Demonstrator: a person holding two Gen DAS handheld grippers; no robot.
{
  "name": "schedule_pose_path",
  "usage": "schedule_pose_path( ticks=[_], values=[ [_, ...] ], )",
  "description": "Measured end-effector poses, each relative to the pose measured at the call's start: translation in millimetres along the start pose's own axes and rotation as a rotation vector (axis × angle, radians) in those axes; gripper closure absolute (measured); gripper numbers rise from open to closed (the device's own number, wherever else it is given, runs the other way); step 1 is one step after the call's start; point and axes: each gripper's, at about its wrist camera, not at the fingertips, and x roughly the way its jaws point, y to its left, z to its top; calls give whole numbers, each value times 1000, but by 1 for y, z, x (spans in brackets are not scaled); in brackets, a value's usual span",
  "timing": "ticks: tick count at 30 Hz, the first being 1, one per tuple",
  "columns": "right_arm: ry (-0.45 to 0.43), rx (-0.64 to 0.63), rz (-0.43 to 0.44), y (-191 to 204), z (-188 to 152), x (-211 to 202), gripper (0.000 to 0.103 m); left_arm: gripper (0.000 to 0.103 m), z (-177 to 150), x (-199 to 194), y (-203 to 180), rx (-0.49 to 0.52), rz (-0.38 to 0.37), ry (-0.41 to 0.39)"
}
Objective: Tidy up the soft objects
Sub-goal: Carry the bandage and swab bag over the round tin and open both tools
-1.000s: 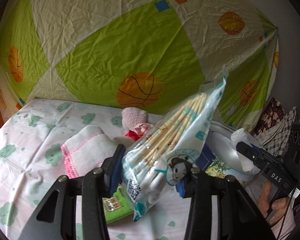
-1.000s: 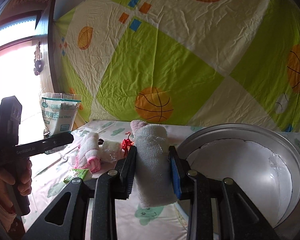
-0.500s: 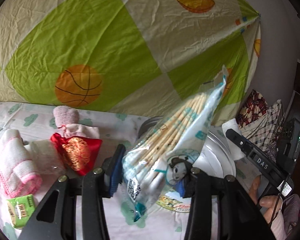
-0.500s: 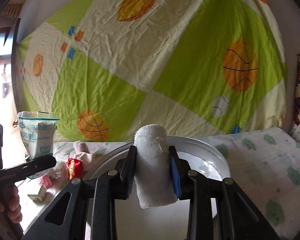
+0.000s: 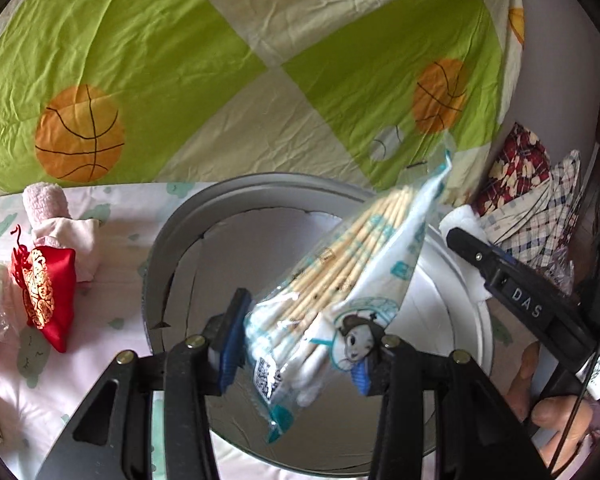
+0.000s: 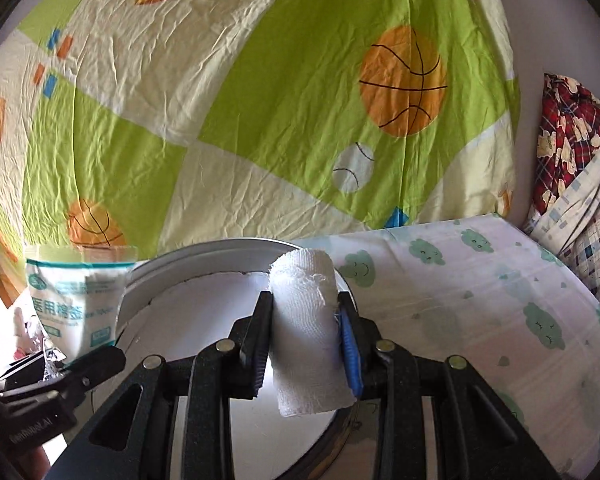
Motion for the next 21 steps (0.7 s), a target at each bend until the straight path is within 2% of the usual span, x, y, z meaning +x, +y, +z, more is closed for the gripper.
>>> schedule_pose_path(
  ticks=[2,9,21],
  values=[
    [14,-12,-1,3,-2,3,69,60,-4,3,-4,39,32,10],
    [65,-33,-26,9,-9,13,69,60,-7,6,-3,63,60,5],
    [65,-48,-55,15,-14,12,69,59,-10,18,-14,160,138,-3]
  ],
)
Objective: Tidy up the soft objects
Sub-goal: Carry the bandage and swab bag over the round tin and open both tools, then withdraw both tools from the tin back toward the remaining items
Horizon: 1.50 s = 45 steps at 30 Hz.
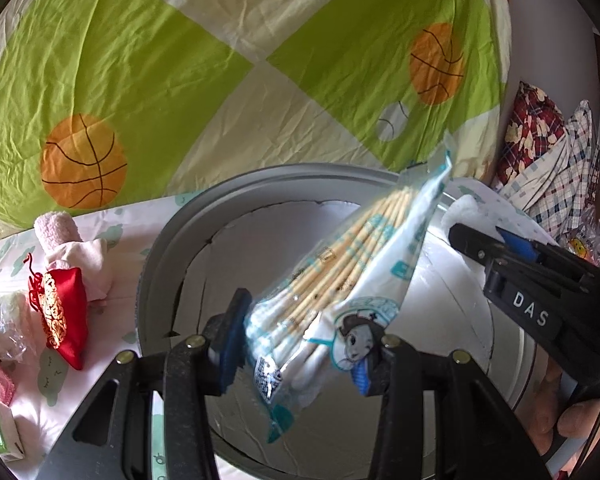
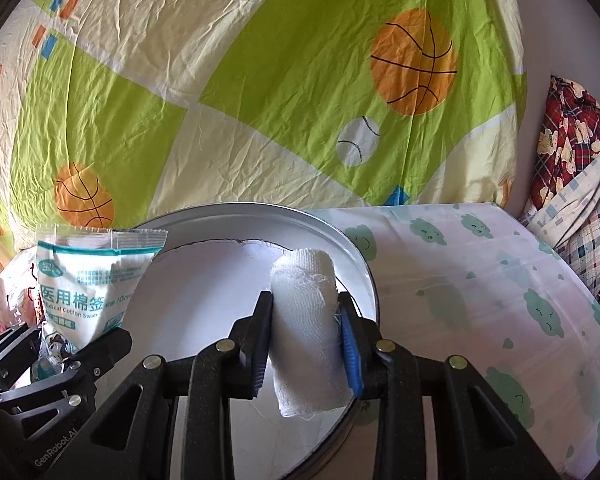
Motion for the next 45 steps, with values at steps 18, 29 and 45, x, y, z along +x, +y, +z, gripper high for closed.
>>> schedule_pose_path(
  ticks=[18,29,45],
  values=[
    [-205,151,11,-15,6,-28,24,1,0,-30,17,-40,114,-138],
    [-412,43,-48,6,-2,-56,24,1,-5,-54,52,-14,295,-237],
    [-414,104,-3,37,-18,-82,24,1,-36,-84,118,-99,346,-183]
  ],
)
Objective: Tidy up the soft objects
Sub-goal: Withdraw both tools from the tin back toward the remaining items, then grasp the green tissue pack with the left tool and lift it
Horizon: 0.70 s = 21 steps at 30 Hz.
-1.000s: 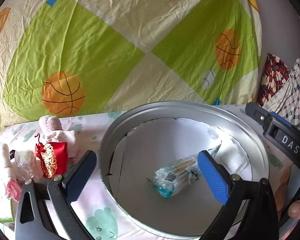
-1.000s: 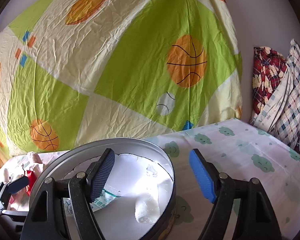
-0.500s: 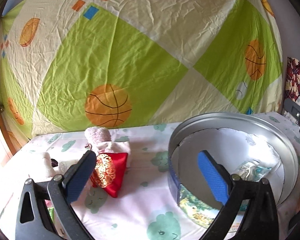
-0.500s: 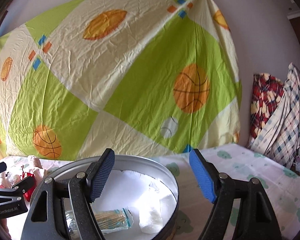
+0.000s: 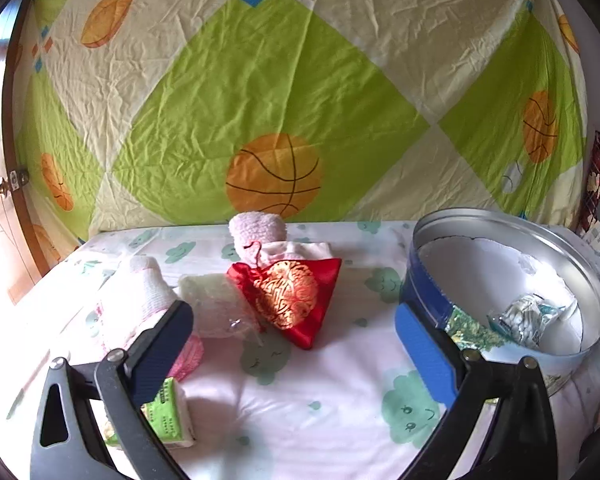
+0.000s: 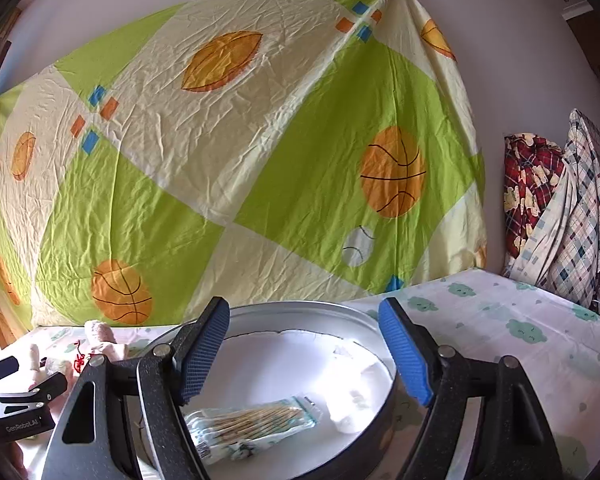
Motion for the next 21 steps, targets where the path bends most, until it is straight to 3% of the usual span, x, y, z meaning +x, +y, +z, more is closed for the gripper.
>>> schedule_pose_path(
  ticks=[11,21],
  values=[
    [36,5,112,47,-12,-17,24,1,-22,-9,56,-125,47,100],
    [106,-155,279,133,-31,-32,24,1,-49,-8,121,-294,80,265]
  ],
)
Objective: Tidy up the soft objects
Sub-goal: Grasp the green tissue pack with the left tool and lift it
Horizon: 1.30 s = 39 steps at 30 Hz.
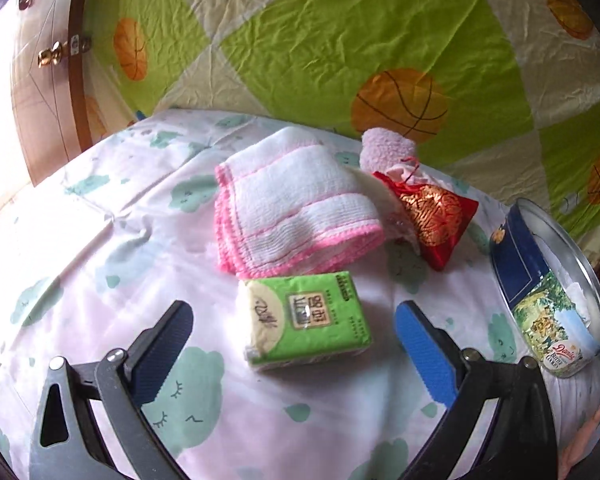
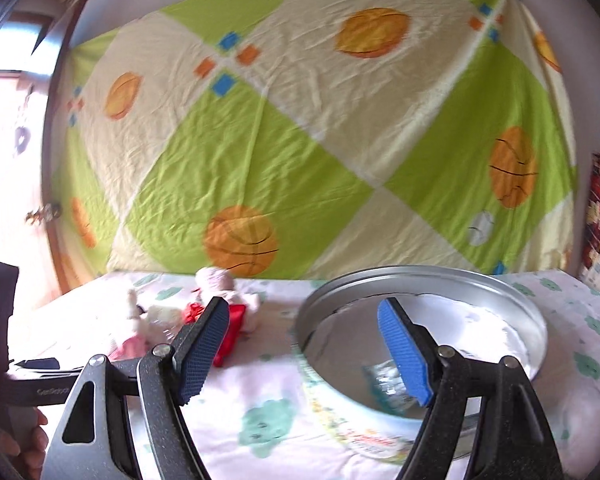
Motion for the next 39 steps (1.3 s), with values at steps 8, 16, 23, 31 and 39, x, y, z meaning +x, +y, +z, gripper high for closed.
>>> schedule_pose_path(
  ticks=[8,16,23,31,39],
  values=[
    [53,-53,78,21,-6,2,24,6,-4,28,12,-63,-16,159],
    [59,-64,99,24,-6,0,24,34,-2,24,21,-102,-21,128],
    [71,-64,119,24,-6,1,24,35,-1,15,41,-119,-88,99],
    [94,-162,190,55,-6,11,24,35,37,-11,79,-111,2,-93],
    [171,-180,276,109,-2,50,24,35,103,7,98,-103,125,-228]
  ],
)
